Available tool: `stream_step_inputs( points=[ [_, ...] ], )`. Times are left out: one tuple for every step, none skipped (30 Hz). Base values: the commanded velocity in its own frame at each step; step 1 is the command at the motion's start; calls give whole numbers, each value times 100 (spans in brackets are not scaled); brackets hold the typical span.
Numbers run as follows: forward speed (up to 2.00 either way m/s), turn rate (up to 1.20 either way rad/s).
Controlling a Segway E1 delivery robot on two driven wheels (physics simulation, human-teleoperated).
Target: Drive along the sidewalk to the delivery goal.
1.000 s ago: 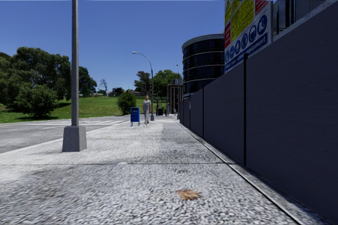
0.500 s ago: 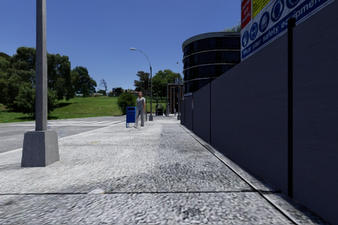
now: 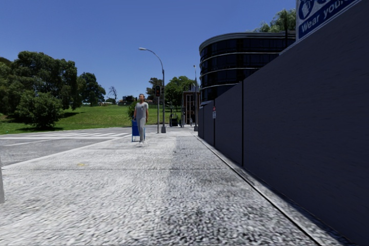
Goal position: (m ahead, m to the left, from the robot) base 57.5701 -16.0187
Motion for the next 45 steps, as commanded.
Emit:
stream_step_inputs(
  points=[
    [200, 0],
    [200, 0],
    [200, 0],
    [200, 0],
    [200, 0],
    [200, 0],
    [200, 0],
    [200, 0],
    [200, 0],
    [200, 0],
    [200, 0],
    [200, 0],
    [200, 0],
    [200, 0],
    [200, 0],
    [200, 0],
    [200, 0],
    [200, 0],
    [200, 0],
    [200, 0],
    [200, 0],
    [200, 0],
    [200, 0],
    [200, 0],
    [200, 0],
    [200, 0],
    [200, 0],
    [200, 0],
    [200, 0],
    [200, 0],
    [200, 0],
    [200, 0],
    [200, 0],
    [200, 0],
    [200, 0],
    [200, 0],
    [200, 0],
    [200, 0],
    [200, 0],
    [200, 0],
    [200, 0],
    [200, 0],
    [200, 0],
    [200, 0],
    [200, 0]
  ],
)
